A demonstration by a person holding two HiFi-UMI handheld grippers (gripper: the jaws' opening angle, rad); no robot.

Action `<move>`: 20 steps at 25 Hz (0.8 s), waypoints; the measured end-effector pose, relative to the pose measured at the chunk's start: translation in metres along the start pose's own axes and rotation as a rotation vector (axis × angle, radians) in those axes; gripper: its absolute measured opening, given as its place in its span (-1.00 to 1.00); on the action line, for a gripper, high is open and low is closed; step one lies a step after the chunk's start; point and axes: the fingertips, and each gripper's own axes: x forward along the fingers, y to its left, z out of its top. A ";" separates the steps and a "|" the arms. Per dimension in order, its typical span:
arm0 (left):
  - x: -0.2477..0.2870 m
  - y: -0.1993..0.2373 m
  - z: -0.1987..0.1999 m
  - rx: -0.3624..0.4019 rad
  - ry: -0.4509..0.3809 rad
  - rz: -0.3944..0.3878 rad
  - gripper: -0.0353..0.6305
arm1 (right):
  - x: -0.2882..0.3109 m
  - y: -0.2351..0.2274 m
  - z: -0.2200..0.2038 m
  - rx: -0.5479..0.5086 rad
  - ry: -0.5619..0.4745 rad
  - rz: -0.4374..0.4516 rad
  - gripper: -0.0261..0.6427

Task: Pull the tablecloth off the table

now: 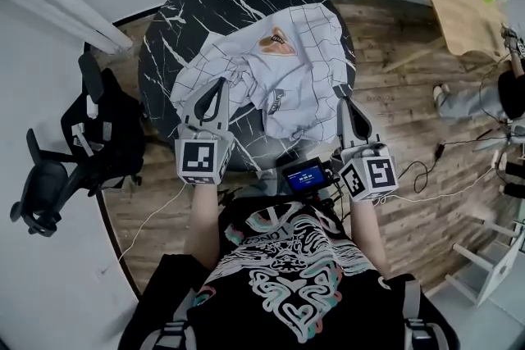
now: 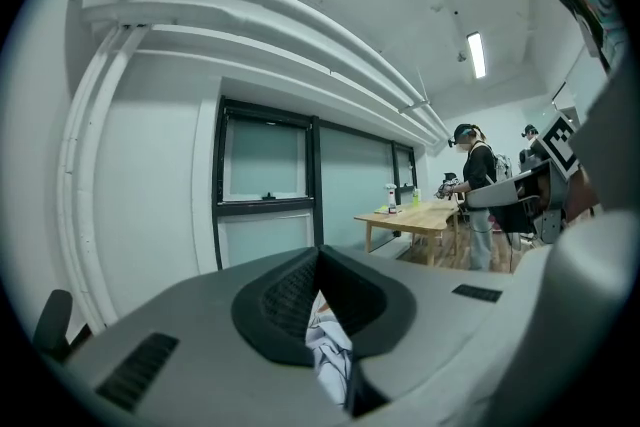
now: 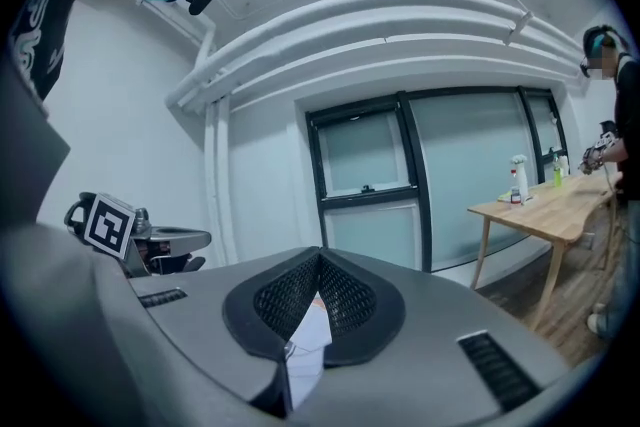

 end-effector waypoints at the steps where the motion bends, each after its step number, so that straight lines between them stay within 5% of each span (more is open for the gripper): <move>1: 0.001 0.001 -0.001 -0.003 -0.001 0.002 -0.88 | -0.001 -0.001 0.001 -0.023 -0.012 -0.014 -0.85; 5: 0.007 0.008 -0.004 -0.004 -0.003 0.019 -0.88 | -0.001 -0.007 0.005 -0.099 -0.026 -0.029 -0.85; 20: 0.025 0.011 -0.007 -0.030 0.001 0.027 -0.88 | 0.028 -0.016 -0.021 -0.067 0.058 0.028 -0.86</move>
